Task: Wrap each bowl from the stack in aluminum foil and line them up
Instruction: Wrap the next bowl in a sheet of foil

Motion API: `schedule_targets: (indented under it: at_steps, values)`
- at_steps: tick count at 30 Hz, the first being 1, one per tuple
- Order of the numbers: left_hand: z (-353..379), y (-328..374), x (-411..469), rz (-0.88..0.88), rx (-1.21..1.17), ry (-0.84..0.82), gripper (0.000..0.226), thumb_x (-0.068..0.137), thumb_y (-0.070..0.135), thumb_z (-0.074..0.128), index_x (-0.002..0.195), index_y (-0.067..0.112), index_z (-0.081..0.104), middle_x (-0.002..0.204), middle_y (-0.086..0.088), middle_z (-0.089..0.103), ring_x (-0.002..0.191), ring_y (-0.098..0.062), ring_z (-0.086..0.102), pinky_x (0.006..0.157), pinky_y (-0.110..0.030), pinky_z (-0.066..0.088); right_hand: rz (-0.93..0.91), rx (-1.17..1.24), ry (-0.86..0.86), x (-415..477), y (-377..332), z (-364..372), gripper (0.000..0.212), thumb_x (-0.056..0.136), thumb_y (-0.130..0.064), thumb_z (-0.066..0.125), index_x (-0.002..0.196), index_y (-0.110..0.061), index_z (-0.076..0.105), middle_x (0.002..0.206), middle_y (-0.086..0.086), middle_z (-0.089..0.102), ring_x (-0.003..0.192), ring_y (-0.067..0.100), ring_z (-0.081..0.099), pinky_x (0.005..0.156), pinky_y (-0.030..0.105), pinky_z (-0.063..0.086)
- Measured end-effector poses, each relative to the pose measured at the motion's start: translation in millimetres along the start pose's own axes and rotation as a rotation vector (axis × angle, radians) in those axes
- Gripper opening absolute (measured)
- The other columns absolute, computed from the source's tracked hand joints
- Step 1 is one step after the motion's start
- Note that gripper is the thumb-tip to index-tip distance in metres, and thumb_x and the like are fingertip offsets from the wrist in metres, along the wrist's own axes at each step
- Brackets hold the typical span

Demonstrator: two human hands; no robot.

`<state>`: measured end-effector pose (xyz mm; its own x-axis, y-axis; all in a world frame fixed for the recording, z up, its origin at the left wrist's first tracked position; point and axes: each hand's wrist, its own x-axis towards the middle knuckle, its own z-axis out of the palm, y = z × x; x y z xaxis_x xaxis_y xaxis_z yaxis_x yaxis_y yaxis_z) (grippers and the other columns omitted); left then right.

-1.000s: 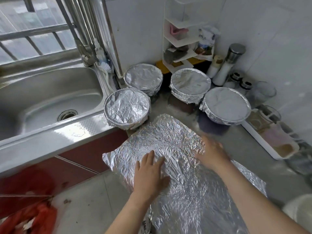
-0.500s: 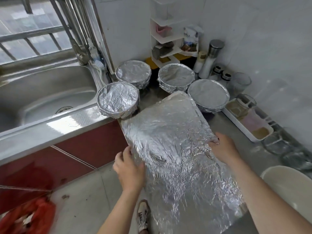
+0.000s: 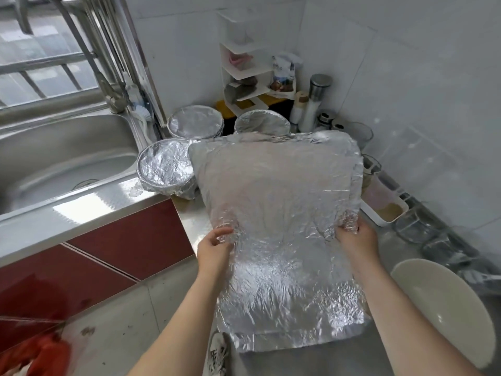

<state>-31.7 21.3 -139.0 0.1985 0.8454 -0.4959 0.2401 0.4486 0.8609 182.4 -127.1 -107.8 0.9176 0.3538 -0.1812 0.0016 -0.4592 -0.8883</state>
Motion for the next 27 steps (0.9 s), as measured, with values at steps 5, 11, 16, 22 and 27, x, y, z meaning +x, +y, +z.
schedule_targets:
  at_steps: [5, 11, 16, 22, 27]
  values:
    - [-3.9, 11.9, 13.7, 0.079, 0.098, 0.088, 0.039, 0.086, -0.01, 0.055, 0.089, 0.025, 0.072, 0.084, -0.002, 0.067, 0.044, -0.014, 0.037, 0.048, -0.027, 0.032, 0.123, 0.108, -0.062, 15.1, -2.4, 9.4, 0.021, 0.082, 0.0, 0.068, 0.096, -0.016, 0.066, 0.09, 0.004, 0.068, 0.083, 0.019, 0.062, 0.078, 0.032, 0.046]
    - [-10.5, 16.0, 29.6, 0.144, 0.352, 0.151, 0.046, 0.084, -0.008, 0.05, 0.109, 0.023, 0.072, 0.095, -0.005, 0.071, 0.043, -0.011, 0.043, 0.044, -0.024, 0.035, 0.26, 0.148, -0.106, 19.9, 13.1, 30.4, 0.019, 0.078, -0.005, 0.077, 0.089, -0.015, 0.066, 0.09, 0.005, 0.07, 0.082, 0.018, 0.063, 0.074, 0.028, 0.045]
    - [-25.9, 0.5, 35.9, 0.204, 0.501, 0.168, 0.042, 0.084, 0.021, 0.053, 0.124, 0.024, 0.064, 0.123, -0.015, 0.06, 0.101, -0.034, 0.063, 0.089, -0.043, 0.053, 0.239, -0.032, -0.045, 12.2, 20.8, 37.2, 0.031, 0.081, -0.012, 0.077, 0.109, -0.006, 0.066, 0.089, 0.002, 0.066, 0.072, 0.011, 0.056, 0.061, 0.025, 0.042]
    - [-47.0, -16.9, 4.7, 0.145, 0.798, 0.008, 0.024, 0.09, 0.024, 0.057, 0.111, 0.033, 0.063, 0.124, -0.011, 0.051, 0.11, -0.035, 0.051, 0.093, -0.035, 0.04, -0.173, -0.581, -0.132, -22.0, 7.2, 32.3, 0.079, 0.09, -0.019, 0.062, 0.153, -0.02, 0.016, 0.158, 0.009, 0.019, 0.144, 0.03, 0.021, 0.115, 0.047, 0.025]
    - [-66.7, -27.0, -8.7, 0.041, 0.802, -0.202, 0.021, 0.088, 0.015, 0.062, 0.084, 0.035, 0.065, 0.097, 0.005, 0.07, 0.082, -0.023, 0.068, 0.074, -0.035, 0.057, -0.413, -0.866, -0.763, -66.7, 4.4, 26.8, 0.086, 0.089, -0.053, 0.057, 0.152, -0.044, -0.002, 0.161, -0.012, -0.013, 0.149, 0.017, -0.009, 0.118, 0.056, 0.004]
